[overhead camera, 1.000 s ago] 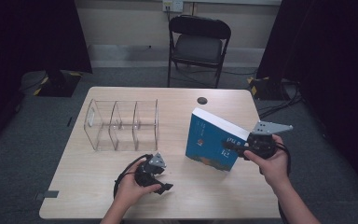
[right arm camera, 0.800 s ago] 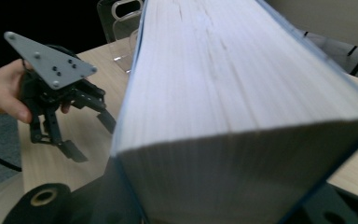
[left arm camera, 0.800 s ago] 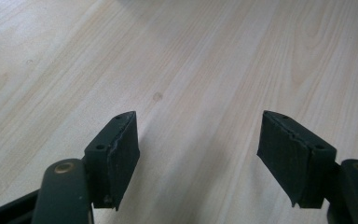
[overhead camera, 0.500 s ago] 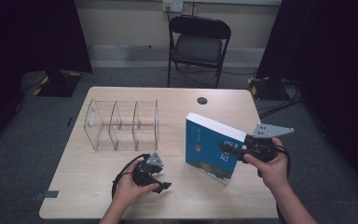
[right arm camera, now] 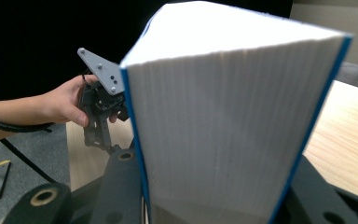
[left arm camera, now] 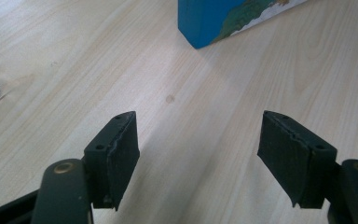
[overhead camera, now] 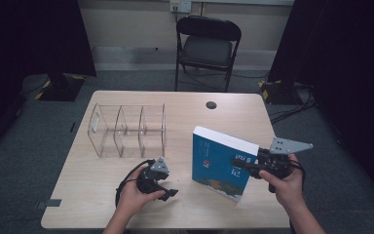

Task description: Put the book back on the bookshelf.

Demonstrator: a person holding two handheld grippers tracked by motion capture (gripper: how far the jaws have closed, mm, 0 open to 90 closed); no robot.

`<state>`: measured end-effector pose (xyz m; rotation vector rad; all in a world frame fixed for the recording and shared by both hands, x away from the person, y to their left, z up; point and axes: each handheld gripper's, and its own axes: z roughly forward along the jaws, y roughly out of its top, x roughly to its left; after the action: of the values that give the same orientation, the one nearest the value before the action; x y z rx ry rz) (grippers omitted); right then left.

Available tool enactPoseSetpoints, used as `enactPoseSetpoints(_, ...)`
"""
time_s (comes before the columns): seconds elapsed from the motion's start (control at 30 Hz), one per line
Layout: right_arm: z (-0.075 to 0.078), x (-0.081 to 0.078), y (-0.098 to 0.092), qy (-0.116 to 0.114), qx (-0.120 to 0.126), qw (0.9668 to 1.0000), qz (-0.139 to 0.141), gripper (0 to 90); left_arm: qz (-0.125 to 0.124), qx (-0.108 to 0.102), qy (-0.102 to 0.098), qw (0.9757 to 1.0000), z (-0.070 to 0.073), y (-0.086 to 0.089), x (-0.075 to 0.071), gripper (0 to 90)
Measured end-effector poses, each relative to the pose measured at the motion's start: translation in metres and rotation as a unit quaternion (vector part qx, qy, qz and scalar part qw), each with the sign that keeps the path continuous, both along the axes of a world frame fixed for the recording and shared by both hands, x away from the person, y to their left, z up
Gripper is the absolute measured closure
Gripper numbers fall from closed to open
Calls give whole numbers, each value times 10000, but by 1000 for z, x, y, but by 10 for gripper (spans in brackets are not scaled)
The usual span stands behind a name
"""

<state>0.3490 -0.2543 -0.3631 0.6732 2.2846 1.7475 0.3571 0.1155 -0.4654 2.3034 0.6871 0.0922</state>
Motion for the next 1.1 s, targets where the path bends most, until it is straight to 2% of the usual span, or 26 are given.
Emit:
enactPoseSetpoints(0.03,-4,-1,-5,8,77,10000,32,616,-16,69,-9,10000,2,0,0,285)
enactPoseSetpoints(0.23,-9,-5,-13,-68,-6,9999,133,615,-54,-47,-34,10000,6,-7,3,278)
enactPoseSetpoints(0.33,-8,-4,-12,-143,-89,9997,189,614,-99,-113,-47,9999,12,-11,5,277)
enactPoseSetpoints(0.4,-7,-3,-12,-154,-136,9996,211,613,-120,-112,-14,9999,19,-13,9,266)
enactPoseSetpoints(0.6,-8,-3,-12,-148,-96,9996,208,613,-190,-120,-125,9997,35,-19,15,244)
enactPoseSetpoints(0.67,-7,-3,-12,-140,-105,9996,226,612,-228,-255,-78,9994,43,-23,19,233)
enactPoseSetpoints(0.77,-7,-3,-12,-141,-151,9996,217,612,-252,-183,-126,9994,50,-27,20,229)
enactPoseSetpoints(0.83,-7,-3,-12,-153,-153,9995,208,612,-306,-134,-168,9993,61,-30,22,228)
enactPoseSetpoints(0.93,-7,-3,-12,-136,-148,9996,216,612,-299,-235,-255,9990,69,-35,24,219)
enactPoseSetpoints(0.97,-7,-3,-12,-138,-147,9996,211,612,-343,-177,-274,9989,72,-37,25,219)
enactPoseSetpoints(1.1,-8,-3,-12,-141,-103,9996,219,612,-455,-172,-322,9983,81,-40,27,217)
